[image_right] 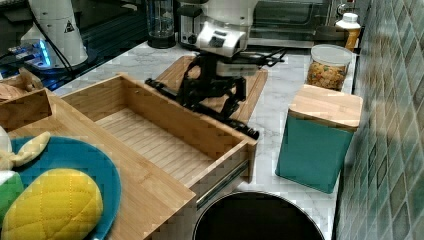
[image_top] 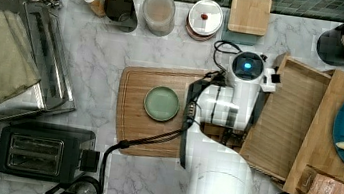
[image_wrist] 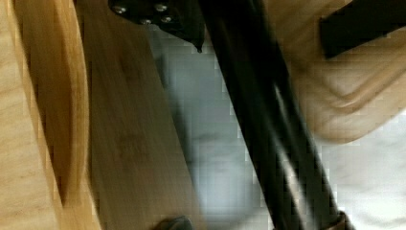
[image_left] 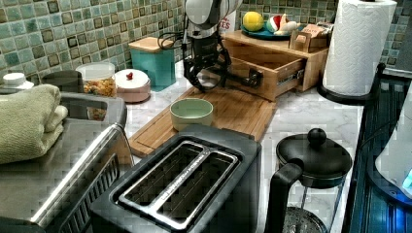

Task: Open the drawer.

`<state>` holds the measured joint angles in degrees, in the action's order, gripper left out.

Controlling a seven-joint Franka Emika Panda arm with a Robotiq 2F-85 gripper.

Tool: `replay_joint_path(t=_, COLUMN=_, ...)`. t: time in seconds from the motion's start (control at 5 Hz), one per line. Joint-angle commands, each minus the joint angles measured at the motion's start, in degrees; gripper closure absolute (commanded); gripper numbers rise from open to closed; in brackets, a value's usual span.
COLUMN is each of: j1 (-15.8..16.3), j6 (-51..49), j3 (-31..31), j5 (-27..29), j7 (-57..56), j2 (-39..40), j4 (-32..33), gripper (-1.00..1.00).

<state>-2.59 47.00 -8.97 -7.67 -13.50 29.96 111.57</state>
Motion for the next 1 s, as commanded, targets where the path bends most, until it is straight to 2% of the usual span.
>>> replay_joint_path(t=0.2, j1=9.29, j6=2.93, j3=12.47, j5=-0.59, j7=11.9, j2=-0.15, j4=-8.44, gripper=-1.0)
replay_joint_path(t=0.4, j1=12.37, j6=3.09, j3=9.1, j5=1.95, j7=10.32, j2=-0.21, j4=-8.39, gripper=-1.0)
replay_joint_path(t=0.6, j1=12.24, j6=3.08, j3=9.25, j5=1.84, j7=10.39, j2=-0.2, j4=-8.38, gripper=-1.0)
replay_joint_path(t=0.8, j1=13.55, j6=3.15, j3=7.81, j5=2.92, j7=9.71, j2=-0.21, j4=-8.37, gripper=-1.0)
replay_joint_path(t=1.0, j1=12.58, j6=3.09, j3=8.86, j5=2.13, j7=10.21, j2=-0.2, j4=-8.38, gripper=-1.0)
